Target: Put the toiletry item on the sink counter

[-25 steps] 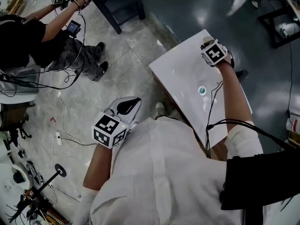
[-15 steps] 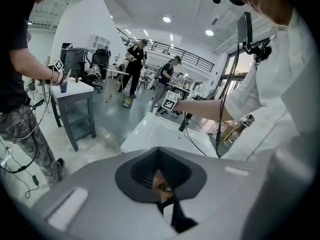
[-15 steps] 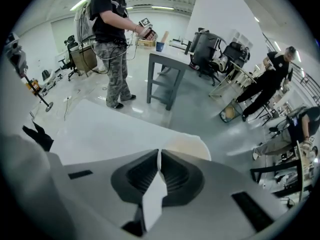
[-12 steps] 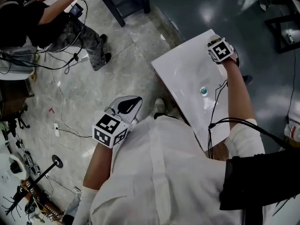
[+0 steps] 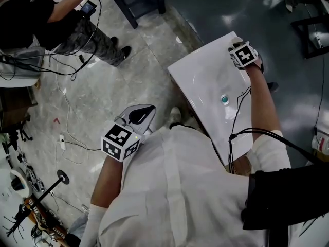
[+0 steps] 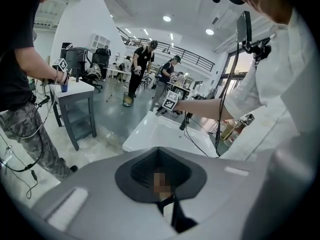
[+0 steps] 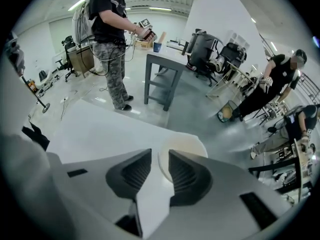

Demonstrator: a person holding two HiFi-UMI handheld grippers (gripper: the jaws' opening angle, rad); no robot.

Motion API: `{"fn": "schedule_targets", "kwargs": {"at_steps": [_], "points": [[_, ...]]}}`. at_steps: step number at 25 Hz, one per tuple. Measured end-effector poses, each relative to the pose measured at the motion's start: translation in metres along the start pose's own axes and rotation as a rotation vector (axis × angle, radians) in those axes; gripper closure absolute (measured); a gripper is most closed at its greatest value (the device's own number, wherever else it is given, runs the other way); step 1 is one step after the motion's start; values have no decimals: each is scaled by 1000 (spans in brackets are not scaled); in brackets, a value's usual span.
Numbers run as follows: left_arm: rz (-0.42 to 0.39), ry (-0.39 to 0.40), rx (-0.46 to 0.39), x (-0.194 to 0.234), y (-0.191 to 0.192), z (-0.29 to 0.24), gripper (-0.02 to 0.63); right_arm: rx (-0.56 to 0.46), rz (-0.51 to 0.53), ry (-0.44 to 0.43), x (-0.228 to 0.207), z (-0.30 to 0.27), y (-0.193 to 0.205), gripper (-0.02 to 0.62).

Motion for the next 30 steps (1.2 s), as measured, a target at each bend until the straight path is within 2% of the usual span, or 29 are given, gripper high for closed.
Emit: {"fn": "schedule_targets", "kwargs": {"at_steps": [9,16,19,22,30], "points": [[-24,33,-5,4,2,17,600,-57,-12,82,14,37,-22,495],[-61,94,-24,-2,10,40,600,-170,-11,110,66,85,-53,496],[-82,116,-29,-5,14,53,600,-214,-37,102,101,101,-60,504],[-105,131,-37,-7,19,69,600,-251,-61,87,142,119,-60,566],[-131,155,-41,-12,48,111,600,-316,-135,-69,287,145,-46,589]]}}
Point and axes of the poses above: the fingertips, and each gripper's own axes: z backward along the fingers, x to its left, y out of its underside, the point moved 3 cm from there along z, backward along the fingers, and after that the axes turned 7 degrees about -x, right-handed, at the moved point
